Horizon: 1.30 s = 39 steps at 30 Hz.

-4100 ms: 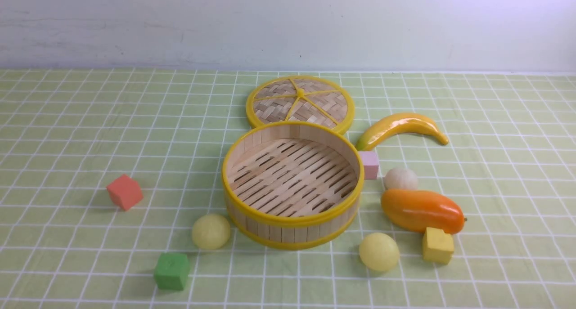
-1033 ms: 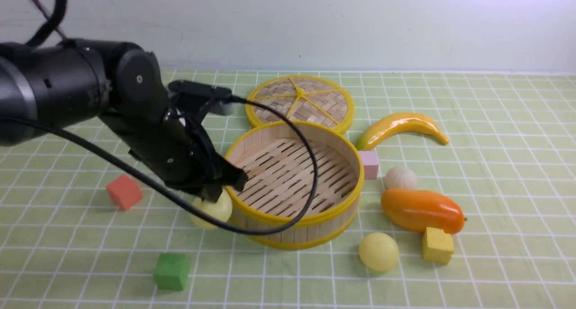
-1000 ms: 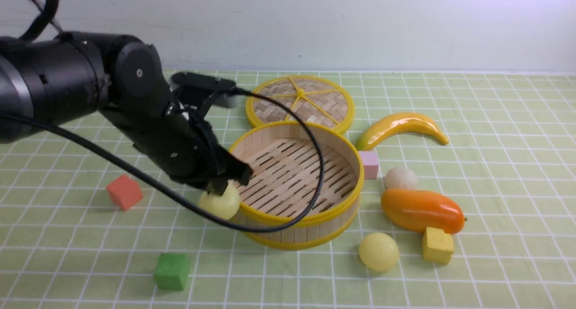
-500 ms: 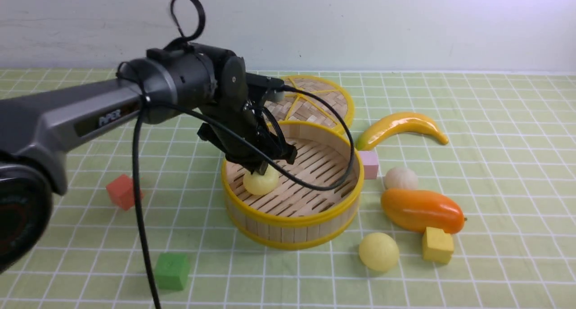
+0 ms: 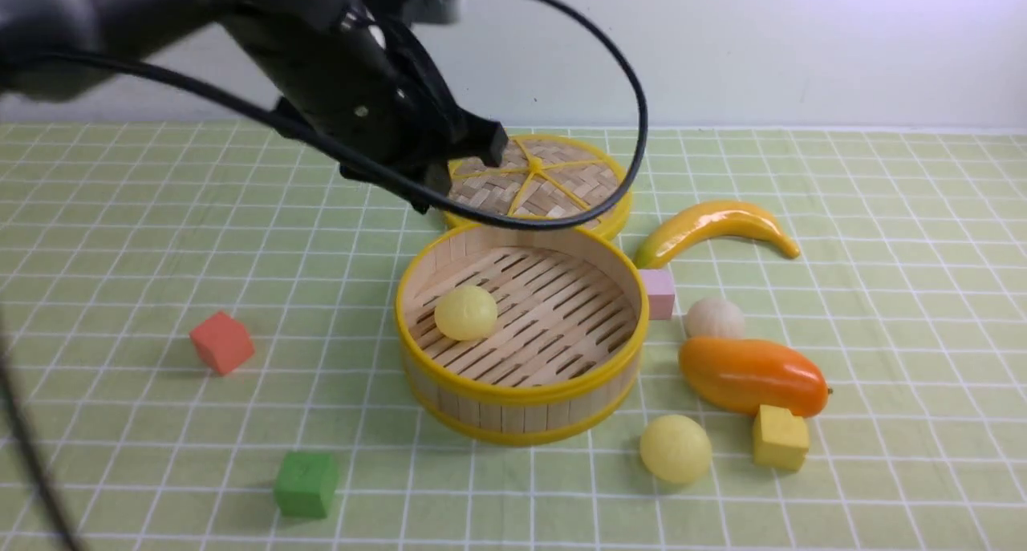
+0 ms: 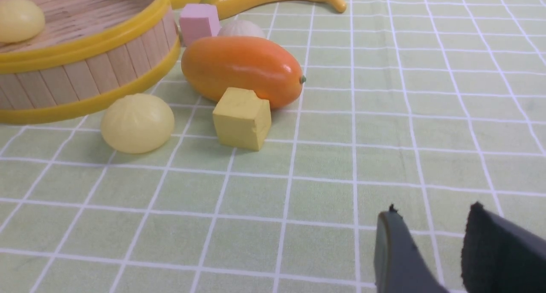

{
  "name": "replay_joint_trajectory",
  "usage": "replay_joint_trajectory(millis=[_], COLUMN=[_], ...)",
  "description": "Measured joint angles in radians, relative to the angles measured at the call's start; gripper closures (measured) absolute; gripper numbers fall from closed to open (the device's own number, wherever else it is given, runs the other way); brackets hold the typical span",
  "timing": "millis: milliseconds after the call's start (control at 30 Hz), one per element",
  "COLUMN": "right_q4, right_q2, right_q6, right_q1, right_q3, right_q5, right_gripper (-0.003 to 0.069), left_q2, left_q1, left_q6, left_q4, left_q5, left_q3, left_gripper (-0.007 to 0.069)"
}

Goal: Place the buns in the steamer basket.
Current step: Use the right arm to grab a steamed stuffed bun

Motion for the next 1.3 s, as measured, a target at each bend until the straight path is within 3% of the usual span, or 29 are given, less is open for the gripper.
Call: replay_joint_trajectory(millis=[267,567,700,800,900,967,1167,1233,1300], right_q4=[0.0,0.027,0.193,0.432,0.592,0.619,0.58,0.514,0.481], right_q2=[0.0,0.0,0.0,0.0,0.0,0.0,0.232,0.467,0.573], right_q6=[0.0,0.011,0.094,0.187,0.209,0.209,0.049,-0.057,-0.09], right_q1=[0.0,0.0,0.0,0.0,0.0,0.0,0.0,0.0,0.0], right_q3=[0.0,0.001,0.01,0.011,0.004,-0.021,-0.353,-0.549,-0.629], right_q5=[0.0,-0.013,-0.073,-0.193,-0.27,-0.242,0.13,0.371,0.447], right_gripper=[0.042,0.042,0.042,0.042,0.042,0.0421,0.0502,0.0561,0.0586], left_q2=[-0.638,-1.227,-1.425,-1.576,-1.627,-1.628,-1.612,-1.593,-1.59], left_q1=[-0.001,-0.001,-0.001,-0.001,-0.001,-0.001,-0.001,-0.001,-0.001], left_q6=[0.026,0.03,0.03,0.03,0.03,0.03,0.03,0.03,0.03], left_q4=[-0.108,-0.133,-0.139,-0.14,-0.14,-0.14,-0.14,-0.14,-0.14], left_q5=[-0.407,-0.804,-0.829,-0.811,-0.788,-0.778,-0.72,-0.689,-0.677], left_q3=[0.651,1.278,1.408,1.476,1.506,1.513,1.548,1.55,1.55], left_gripper=[0.0638,0.0638,0.0638,0.0638,0.0638,0.0638,0.0638,0.0638,0.0638])
